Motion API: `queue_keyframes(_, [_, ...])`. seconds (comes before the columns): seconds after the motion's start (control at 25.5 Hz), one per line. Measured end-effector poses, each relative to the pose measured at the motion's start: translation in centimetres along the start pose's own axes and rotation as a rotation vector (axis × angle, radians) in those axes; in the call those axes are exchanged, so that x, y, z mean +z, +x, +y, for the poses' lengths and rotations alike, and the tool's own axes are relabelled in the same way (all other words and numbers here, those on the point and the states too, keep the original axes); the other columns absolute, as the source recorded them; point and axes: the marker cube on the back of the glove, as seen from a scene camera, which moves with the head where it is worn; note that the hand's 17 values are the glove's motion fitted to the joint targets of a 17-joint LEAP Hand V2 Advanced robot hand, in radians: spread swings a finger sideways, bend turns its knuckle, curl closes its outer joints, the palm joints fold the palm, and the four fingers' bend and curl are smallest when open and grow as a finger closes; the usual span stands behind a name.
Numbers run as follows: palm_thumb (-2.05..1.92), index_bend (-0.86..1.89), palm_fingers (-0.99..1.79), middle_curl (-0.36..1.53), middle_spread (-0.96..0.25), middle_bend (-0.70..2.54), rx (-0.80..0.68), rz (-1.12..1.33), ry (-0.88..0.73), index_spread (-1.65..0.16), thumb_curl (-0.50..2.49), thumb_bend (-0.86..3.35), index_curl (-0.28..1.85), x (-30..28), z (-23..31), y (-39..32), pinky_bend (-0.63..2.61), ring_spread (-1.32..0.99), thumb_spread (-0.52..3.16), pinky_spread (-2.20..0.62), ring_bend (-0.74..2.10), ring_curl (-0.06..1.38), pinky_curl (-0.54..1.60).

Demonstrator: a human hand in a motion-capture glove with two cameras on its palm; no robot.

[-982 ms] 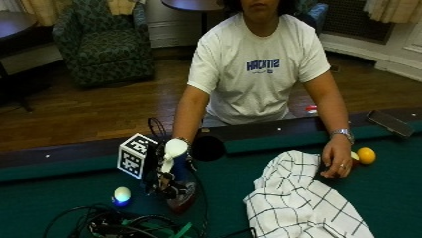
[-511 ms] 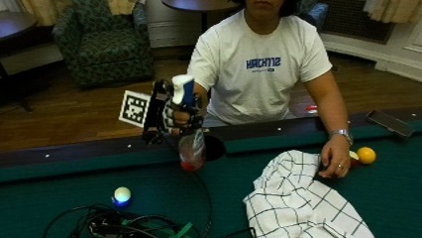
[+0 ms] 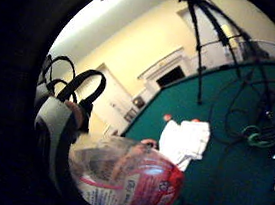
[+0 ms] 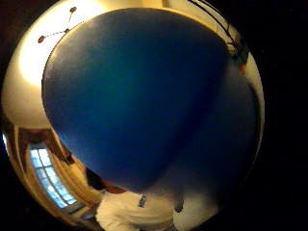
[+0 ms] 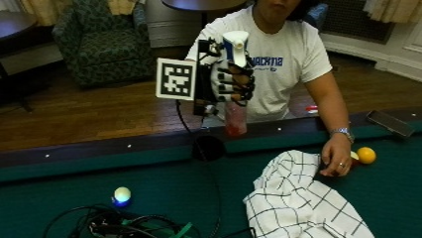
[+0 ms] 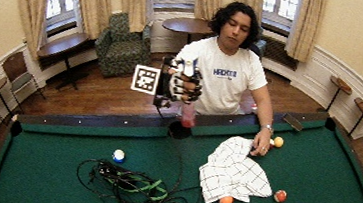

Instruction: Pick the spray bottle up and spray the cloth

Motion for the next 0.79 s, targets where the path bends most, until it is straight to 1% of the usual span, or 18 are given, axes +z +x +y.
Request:
queue_keyframes(0.04, [0.97, 0.26, 1.38, 0.5, -0.2, 0.57, 0.016, -0.022, -0.003, -0.29, 0.67, -0.02, 0.44, 1.2, -0.7, 0.5, 0.45, -0.21, 0.37, -0.25, 0.7, 0.46, 0.41])
queue_keyframes(0.08, [0.97, 0.26, 1.38, 0.5, -0.2, 0.57, 0.067, -0.044, 0.012, -0.29, 0.67, -0.02, 0.44, 2.5, -1.1, 1.1, 0.45, -0.21, 0.36, -0.25, 0.7, 0.46, 0.41])
queue_keyframes(0.16, [0.97, 0.26, 1.38, 0.51, -0.2, 0.58, 0.245, -0.086, 0.011, -0.29, 0.68, -0.03, 0.45, 5.4, -1.0, 2.8, 0.45, -0.21, 0.36, -0.25, 0.7, 0.47, 0.41])
queue_keyframes(0.27, [0.97, 0.26, 1.37, 0.51, -0.2, 0.58, 0.533, -0.106, -0.106, -0.29, 0.69, -0.03, 0.47, 8.9, 0.6, 6.1, 0.45, -0.21, 0.34, -0.26, 0.71, 0.47, 0.41])
queue_keyframes(0.35, [0.97, 0.26, 1.37, 0.51, -0.21, 0.58, 0.673, -0.087, -0.167, -0.29, 0.7, -0.03, 0.47, 10.7, 1.6, 8.8, 0.46, -0.21, 0.34, -0.26, 0.7, 0.47, 0.41])
queue_keyframes(0.55, [0.96, 0.25, 1.37, 0.51, -0.21, 0.59, 0.923, -0.04, -0.273, -0.29, 0.72, -0.03, 0.49, 13.9, 5.1, 14.8, 0.46, -0.21, 0.32, -0.26, 0.7, 0.47, 0.41])
queue_keyframes(0.79, [0.96, 0.25, 1.36, 0.52, -0.21, 0.59, 1.16, 0.009, -0.415, -0.29, 0.74, -0.03, 0.51, 15.8, 8.5, 17.9, 0.47, -0.2, 0.3, -0.26, 0.7, 0.47, 0.41])
